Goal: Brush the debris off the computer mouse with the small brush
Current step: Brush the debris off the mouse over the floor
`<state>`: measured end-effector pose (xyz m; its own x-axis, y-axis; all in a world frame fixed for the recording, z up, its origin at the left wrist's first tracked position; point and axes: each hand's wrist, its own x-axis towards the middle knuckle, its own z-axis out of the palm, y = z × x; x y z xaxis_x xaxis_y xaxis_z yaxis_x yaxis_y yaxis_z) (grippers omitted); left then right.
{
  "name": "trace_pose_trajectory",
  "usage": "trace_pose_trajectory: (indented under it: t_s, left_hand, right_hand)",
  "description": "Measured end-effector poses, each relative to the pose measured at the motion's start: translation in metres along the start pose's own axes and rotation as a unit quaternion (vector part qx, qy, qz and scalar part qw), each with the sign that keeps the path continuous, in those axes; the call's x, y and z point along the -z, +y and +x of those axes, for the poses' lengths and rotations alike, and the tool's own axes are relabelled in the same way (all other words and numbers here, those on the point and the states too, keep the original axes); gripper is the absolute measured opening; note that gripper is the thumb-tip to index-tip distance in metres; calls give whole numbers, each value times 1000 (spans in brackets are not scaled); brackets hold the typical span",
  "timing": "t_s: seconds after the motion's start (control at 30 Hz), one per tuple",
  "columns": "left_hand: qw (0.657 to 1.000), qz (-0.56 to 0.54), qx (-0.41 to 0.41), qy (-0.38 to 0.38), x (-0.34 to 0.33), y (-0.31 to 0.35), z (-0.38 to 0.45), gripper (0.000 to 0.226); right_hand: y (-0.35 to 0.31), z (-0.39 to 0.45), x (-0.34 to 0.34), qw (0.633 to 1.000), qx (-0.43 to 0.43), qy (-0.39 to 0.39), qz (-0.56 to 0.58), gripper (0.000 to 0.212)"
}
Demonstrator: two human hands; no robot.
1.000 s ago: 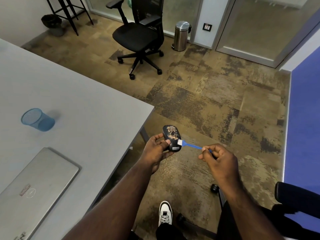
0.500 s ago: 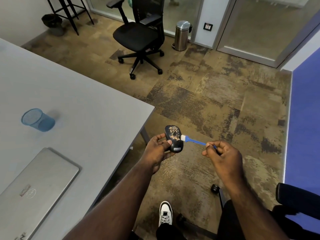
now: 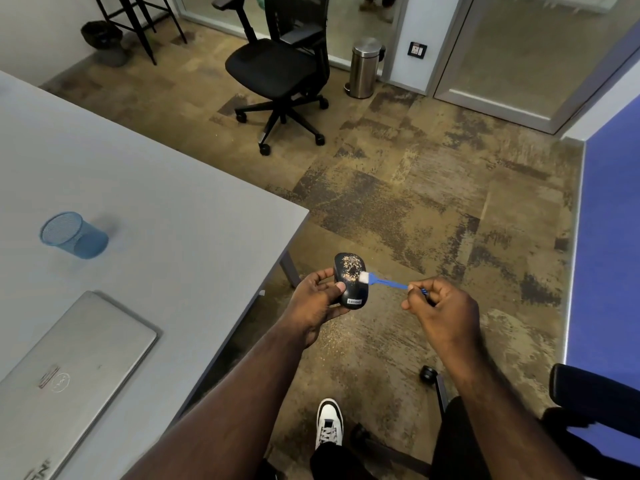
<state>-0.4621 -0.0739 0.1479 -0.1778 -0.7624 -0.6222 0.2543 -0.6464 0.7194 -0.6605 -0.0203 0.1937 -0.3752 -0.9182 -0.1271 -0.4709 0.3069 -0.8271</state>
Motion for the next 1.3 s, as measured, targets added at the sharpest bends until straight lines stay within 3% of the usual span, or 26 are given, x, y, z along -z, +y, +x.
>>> trace_pose_trajectory:
  t_s: [0.1, 0.3, 0.47, 0.67, 1.13, 1.2, 1.3]
  left_hand:
    - [1000, 6, 0, -3, 0, -1, 0, 32]
    - [1000, 7, 2, -3, -1, 0, 0, 33]
    - [1000, 21, 5, -11, -1, -2, 1, 36]
    - [1000, 21, 3, -12, -1, -2, 1, 34]
    - [999, 33, 2, -30, -1, -3, 1, 34]
    - [999, 36, 2, -31, -1, -3, 1, 34]
    - [999, 41, 0, -36, -2, -2, 1, 34]
  right_hand:
    - [-2, 4, 4, 999, -15, 27, 13, 6]
    - [-4, -2, -1, 999, 25, -35, 32, 7]
    - [0, 8, 2, 1000, -16, 20, -6, 5]
    - [-6, 5, 1, 1000, 11, -25, 5, 14]
    - [-6, 19, 6, 999, -8, 22, -31, 6]
    - [-6, 21, 7, 999, 15, 37, -37, 10]
    - [-7, 20, 8, 991, 80, -4, -104, 10]
